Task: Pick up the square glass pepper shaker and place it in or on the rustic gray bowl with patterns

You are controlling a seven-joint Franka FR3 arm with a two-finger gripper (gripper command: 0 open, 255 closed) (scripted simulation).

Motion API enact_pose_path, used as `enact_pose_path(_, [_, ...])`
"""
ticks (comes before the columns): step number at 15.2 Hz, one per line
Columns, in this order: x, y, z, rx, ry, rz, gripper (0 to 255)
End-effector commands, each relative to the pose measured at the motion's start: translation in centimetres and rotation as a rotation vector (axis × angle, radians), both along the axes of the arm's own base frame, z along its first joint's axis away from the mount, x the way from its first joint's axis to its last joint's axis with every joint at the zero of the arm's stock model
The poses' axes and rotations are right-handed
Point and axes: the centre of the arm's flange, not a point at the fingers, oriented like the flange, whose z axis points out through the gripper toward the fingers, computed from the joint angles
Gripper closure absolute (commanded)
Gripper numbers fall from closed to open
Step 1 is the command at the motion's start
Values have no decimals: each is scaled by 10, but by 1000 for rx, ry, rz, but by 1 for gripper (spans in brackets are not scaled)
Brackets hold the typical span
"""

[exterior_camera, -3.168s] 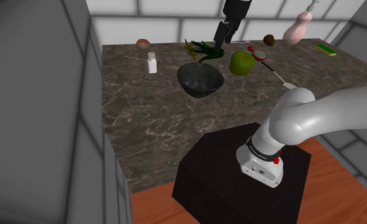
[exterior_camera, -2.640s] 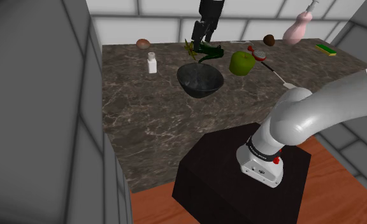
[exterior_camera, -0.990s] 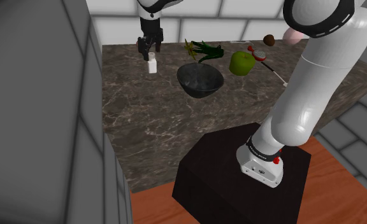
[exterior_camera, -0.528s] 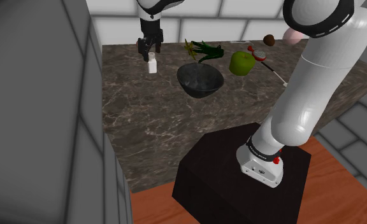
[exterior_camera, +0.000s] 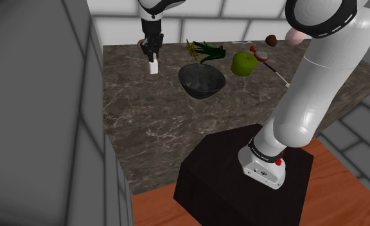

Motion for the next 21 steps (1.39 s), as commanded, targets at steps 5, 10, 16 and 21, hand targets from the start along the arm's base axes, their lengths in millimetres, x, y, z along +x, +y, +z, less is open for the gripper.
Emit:
enact_pose_path(5, [0, 0, 16, 0, 0, 0, 255])
enact_pose_path(10, [0, 0, 42, 0, 0, 0, 255])
enact_pose_path(16, [0, 0, 74, 0, 0, 0, 255])
enact_pose_path(21, [0, 0, 100, 0, 0, 0, 255])
